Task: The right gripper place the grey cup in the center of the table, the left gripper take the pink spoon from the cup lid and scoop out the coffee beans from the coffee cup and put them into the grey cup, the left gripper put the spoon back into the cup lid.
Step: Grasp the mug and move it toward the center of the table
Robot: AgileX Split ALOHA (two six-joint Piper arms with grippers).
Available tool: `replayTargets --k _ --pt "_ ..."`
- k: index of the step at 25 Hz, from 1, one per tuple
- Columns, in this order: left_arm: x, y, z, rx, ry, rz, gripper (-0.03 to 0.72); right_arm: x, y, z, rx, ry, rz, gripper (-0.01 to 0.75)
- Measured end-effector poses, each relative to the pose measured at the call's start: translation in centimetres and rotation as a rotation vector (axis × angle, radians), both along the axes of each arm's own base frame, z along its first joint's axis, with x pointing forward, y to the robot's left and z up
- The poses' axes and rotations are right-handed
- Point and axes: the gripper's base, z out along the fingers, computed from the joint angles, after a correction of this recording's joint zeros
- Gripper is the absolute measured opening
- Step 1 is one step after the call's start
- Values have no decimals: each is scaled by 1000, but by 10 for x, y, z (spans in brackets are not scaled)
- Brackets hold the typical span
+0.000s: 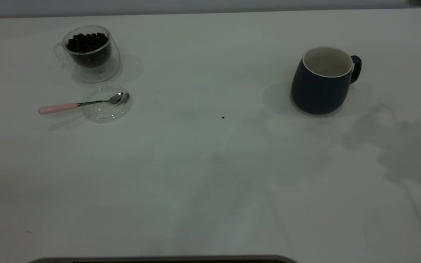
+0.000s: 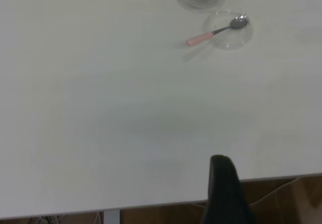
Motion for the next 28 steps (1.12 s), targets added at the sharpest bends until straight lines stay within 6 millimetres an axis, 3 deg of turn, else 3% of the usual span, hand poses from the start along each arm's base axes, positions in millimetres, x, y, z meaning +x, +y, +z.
replayTargets --k 11,22,28 --pt "0 0 0 0 0 0 524 60 12 -59 -32 61 76 626" --pt "0 0 0 0 0 0 524 89 41 -87 -68 18 234 617" --pt "0 0 0 0 0 0 524 93 53 -90 -75 -21 276 611"
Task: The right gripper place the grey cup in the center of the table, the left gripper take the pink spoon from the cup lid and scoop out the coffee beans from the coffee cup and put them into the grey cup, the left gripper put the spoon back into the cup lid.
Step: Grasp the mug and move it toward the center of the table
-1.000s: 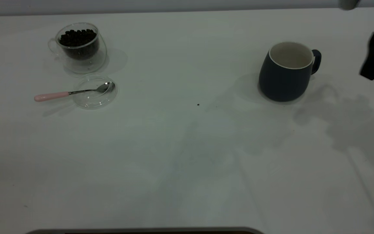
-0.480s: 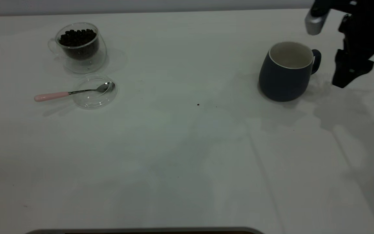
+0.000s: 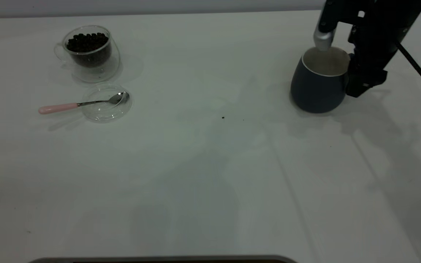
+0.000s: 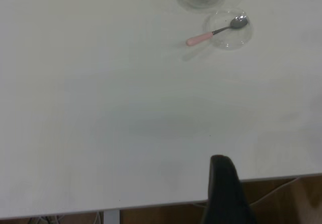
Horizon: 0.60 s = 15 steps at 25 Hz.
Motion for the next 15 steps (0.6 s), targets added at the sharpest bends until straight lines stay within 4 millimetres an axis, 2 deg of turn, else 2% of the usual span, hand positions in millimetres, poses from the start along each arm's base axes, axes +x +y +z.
replayTargets --k 6,15 --pt "0 0 0 -1 0 -1 524 -4 29 1 8 -20 66 604" --pt "0 0 0 -1 0 -1 524 -23 104 4 102 -66 137 598"
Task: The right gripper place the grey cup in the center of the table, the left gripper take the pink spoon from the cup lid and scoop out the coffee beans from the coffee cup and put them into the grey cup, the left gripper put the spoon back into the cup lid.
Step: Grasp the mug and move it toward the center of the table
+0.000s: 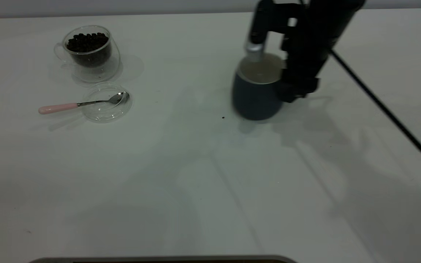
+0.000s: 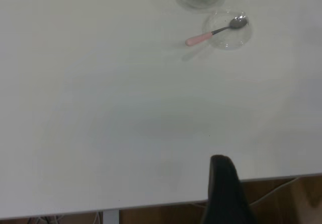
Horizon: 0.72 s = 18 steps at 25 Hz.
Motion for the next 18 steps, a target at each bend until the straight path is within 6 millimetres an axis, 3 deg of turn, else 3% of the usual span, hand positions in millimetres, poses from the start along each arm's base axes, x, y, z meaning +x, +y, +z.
replayTargets --k 7,13,16,18 --pt "0 0 0 0 0 0 524 -9 36 2 156 -24 -118 596" --pt "0 0 0 0 0 0 523 -10 51 9 256 -55 -211 596" --pt "0 0 0 0 0 0 523 -11 51 31 289 -32 -226 596" --pt "0 0 0 0 0 0 523 -14 50 63 322 -14 -225 596"
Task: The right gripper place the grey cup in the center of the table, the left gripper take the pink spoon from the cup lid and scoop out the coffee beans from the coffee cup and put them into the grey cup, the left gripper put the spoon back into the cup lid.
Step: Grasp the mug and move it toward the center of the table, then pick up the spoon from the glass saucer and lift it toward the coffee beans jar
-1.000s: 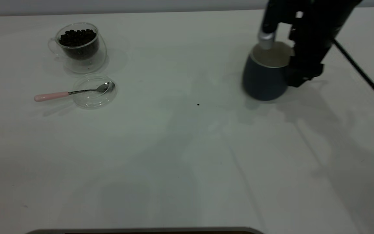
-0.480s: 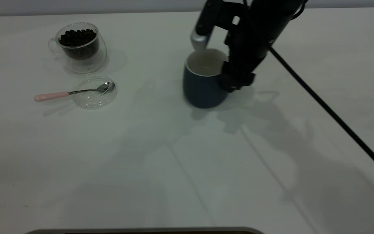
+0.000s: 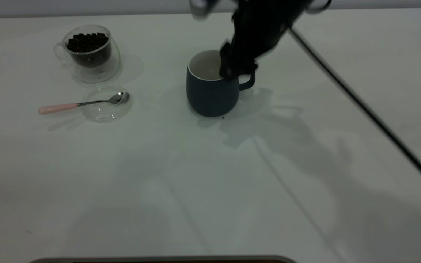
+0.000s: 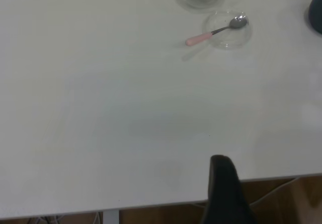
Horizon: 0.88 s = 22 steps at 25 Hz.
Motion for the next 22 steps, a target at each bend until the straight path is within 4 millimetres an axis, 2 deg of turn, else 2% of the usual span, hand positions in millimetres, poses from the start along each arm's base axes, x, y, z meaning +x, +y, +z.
replayTargets --k 3,7,11,14,17,22 --pt "0 0 0 0 0 0 523 -15 -5 58 50 62 18 594" --pt "0 0 0 -1 0 0 523 -47 -23 133 51 114 -14 594" --pt "0 0 0 -1 0 0 523 -84 -53 187 -19 190 -157 594" --pt "0 0 0 -1 0 0 523 -113 -76 214 -102 265 -245 592" --pt "0 0 0 -1 0 0 523 -135 -89 234 -89 251 -286 592" --pt "0 0 0 -1 0 0 523 -184 -118 246 -66 206 -302 591"
